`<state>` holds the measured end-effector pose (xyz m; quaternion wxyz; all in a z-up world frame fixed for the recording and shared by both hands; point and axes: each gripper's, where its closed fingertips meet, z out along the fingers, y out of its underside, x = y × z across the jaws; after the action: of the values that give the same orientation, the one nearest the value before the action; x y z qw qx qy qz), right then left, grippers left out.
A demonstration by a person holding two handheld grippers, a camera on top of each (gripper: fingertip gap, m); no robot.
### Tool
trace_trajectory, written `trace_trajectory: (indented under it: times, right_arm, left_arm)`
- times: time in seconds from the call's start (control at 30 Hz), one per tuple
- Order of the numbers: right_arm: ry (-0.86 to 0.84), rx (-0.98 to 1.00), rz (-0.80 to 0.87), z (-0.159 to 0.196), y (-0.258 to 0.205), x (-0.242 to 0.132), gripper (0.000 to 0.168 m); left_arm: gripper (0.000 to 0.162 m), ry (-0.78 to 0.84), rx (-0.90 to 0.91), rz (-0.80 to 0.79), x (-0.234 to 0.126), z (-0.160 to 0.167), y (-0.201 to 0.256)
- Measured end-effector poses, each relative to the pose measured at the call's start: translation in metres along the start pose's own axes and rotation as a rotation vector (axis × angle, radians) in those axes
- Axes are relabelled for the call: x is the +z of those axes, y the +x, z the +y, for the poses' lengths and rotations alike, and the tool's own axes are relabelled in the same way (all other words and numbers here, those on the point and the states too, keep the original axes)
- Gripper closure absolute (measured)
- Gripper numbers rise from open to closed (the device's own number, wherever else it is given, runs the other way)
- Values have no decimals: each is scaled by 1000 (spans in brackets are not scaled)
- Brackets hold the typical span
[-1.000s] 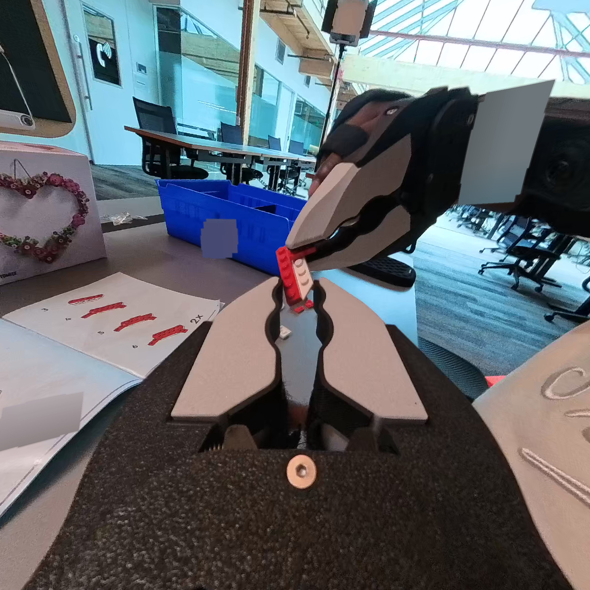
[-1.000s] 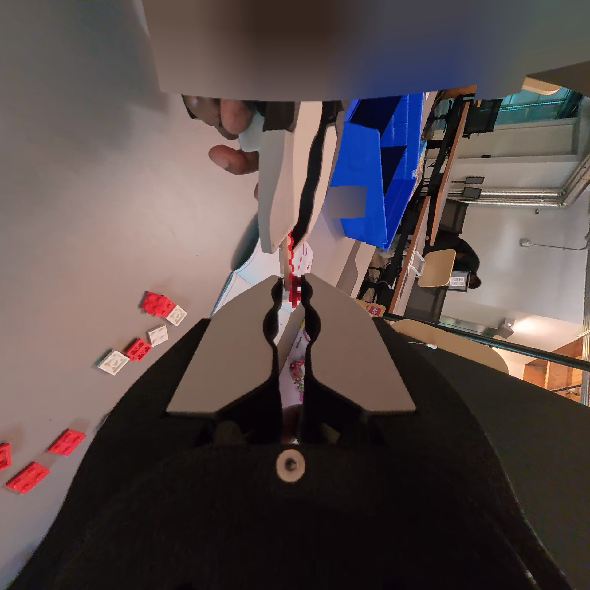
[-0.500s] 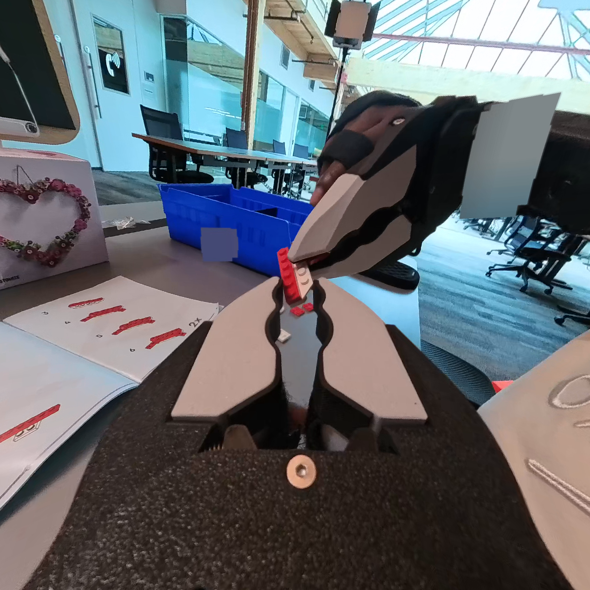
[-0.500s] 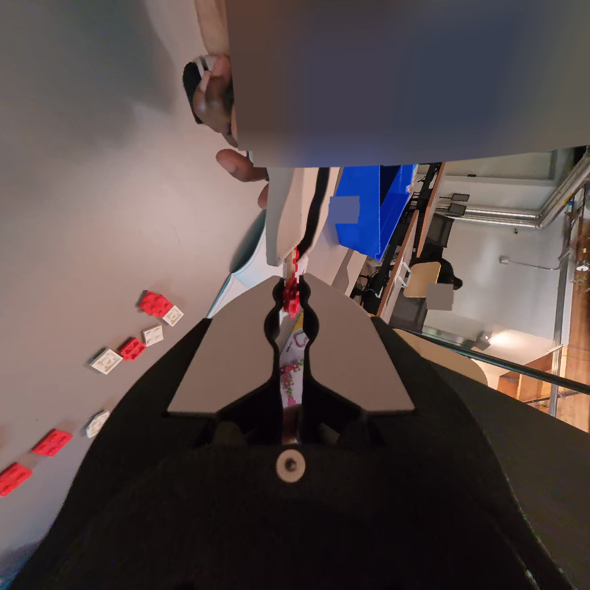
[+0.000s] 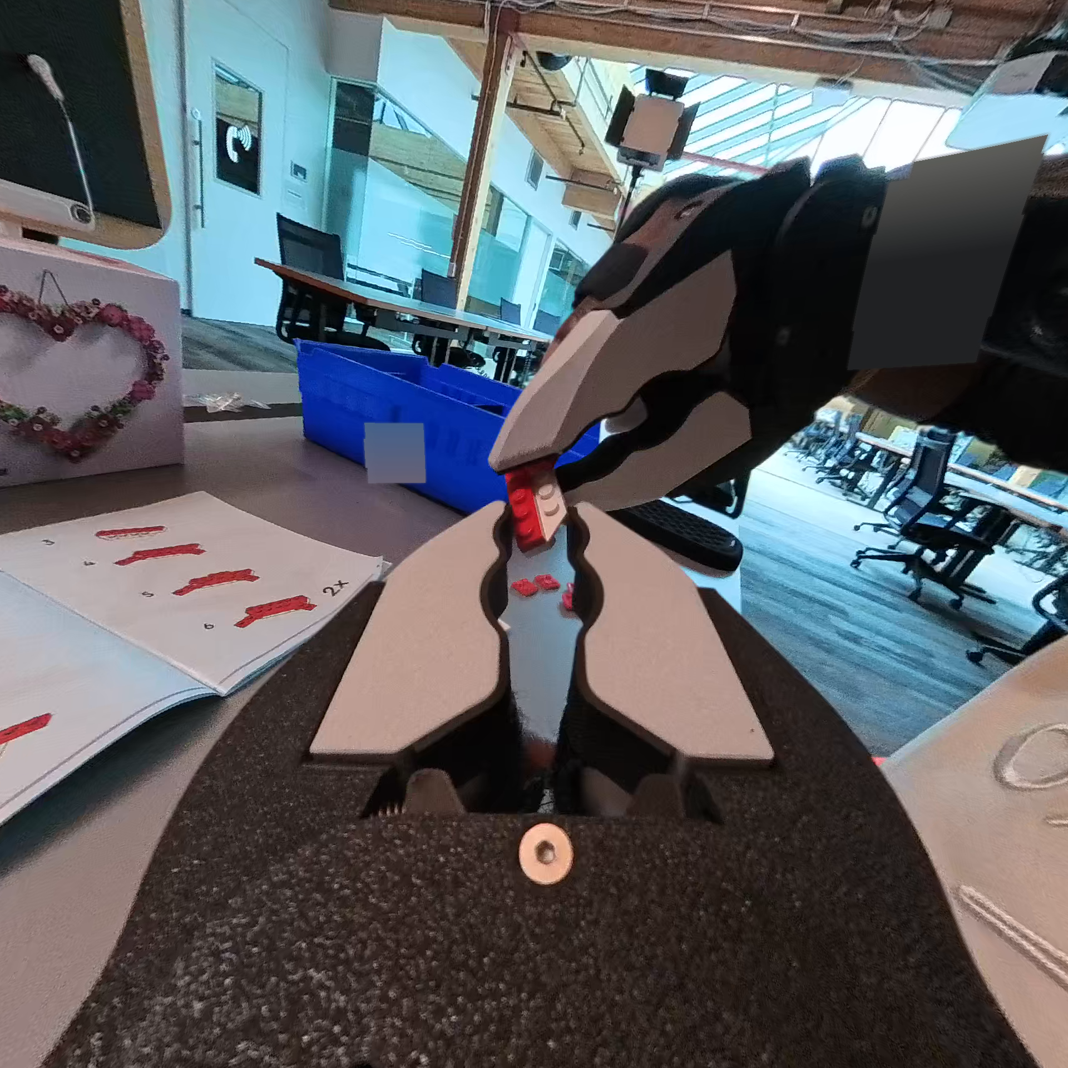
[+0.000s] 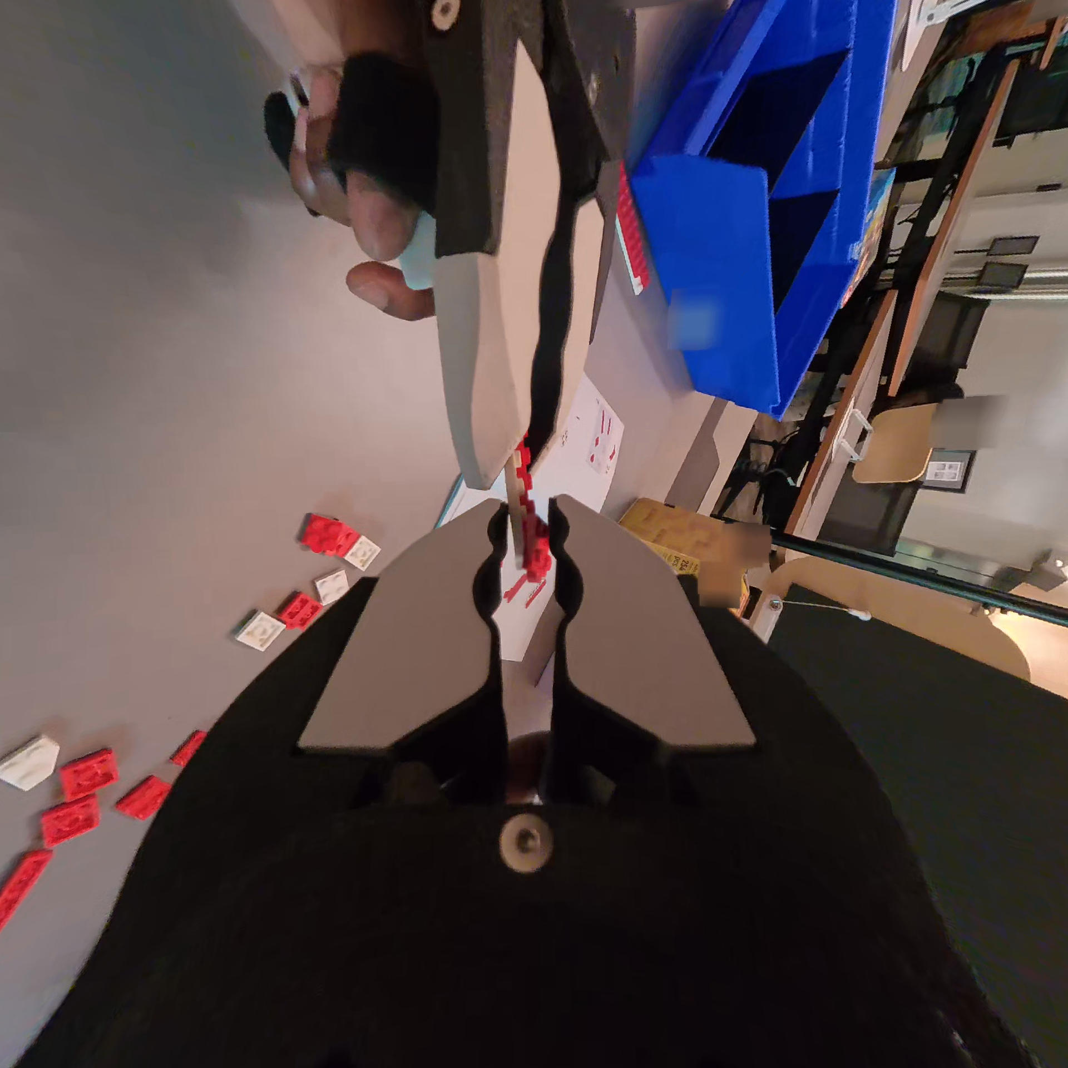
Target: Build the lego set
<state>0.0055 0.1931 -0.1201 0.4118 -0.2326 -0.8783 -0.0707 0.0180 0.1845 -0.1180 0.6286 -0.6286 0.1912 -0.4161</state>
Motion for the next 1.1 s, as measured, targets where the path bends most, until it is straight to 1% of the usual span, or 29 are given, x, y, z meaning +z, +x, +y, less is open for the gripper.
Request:
trace_trajectory:
  times: [0.1, 0.2, 0.3, 0.4, 0.5, 0.57, 0.63, 0.67, 0.7, 0.8, 0.87, 0.93, 1.0, 1.03, 1.1]
  right_arm:
    - [-27, 39, -31, 2, 0, 3, 156]
    - [-66, 35, -31, 4, 3, 5, 156]
    - [-150, 71, -17, 9, 8, 9, 155]
    - [-247, 104, 22, 13, 16, 13, 156]
    - [-313, 80, 43, 16, 19, 16, 156]
    - [-321, 64, 38, 17, 18, 18, 156]
    - [-313, 8, 34, 16, 19, 19, 155]
    - [-305, -16, 32, 16, 21, 20, 154]
    - [-297, -24, 17, 15, 20, 22, 148]
    - [-259, -8, -9, 13, 23, 24, 143]
    - [-235, 11, -9, 13, 28, 23, 141]
    - [-205, 79, -20, 14, 31, 19, 140]
    - [-192, 191, -40, 22, 28, 14, 143]
    - [-193, 266, -65, 28, 22, 13, 147]
    - [-182, 476, -140, 39, 1, 13, 148]
  left_arm:
    - [145, 3, 0, -24, 0, 0, -3]
    - [145, 27, -2, -66, 0, -2, -7]
    - [145, 55, 22, -149, -1, -6, -15]
    - [145, 93, 97, -255, -3, -14, -22]
    - [145, 100, 120, -293, -4, -15, -27]
    - [145, 92, 101, -290, -4, -13, -29]
    - [145, 103, 70, -283, -4, -12, -30]
    - [145, 117, 37, -276, -5, -12, -32]
    - [145, 132, 2, -268, -6, -12, -34]
    - [145, 176, -68, -263, -11, -16, -41]
    - [145, 194, -72, -288, -16, -21, -48]
    - [145, 197, -49, -309, -22, -27, -53]
    - [145, 199, -13, -329, -30, -35, -59]
    - [145, 199, 9, -337, -34, -40, -62]
    - [145, 164, 62, -342, -41, -46, -68]
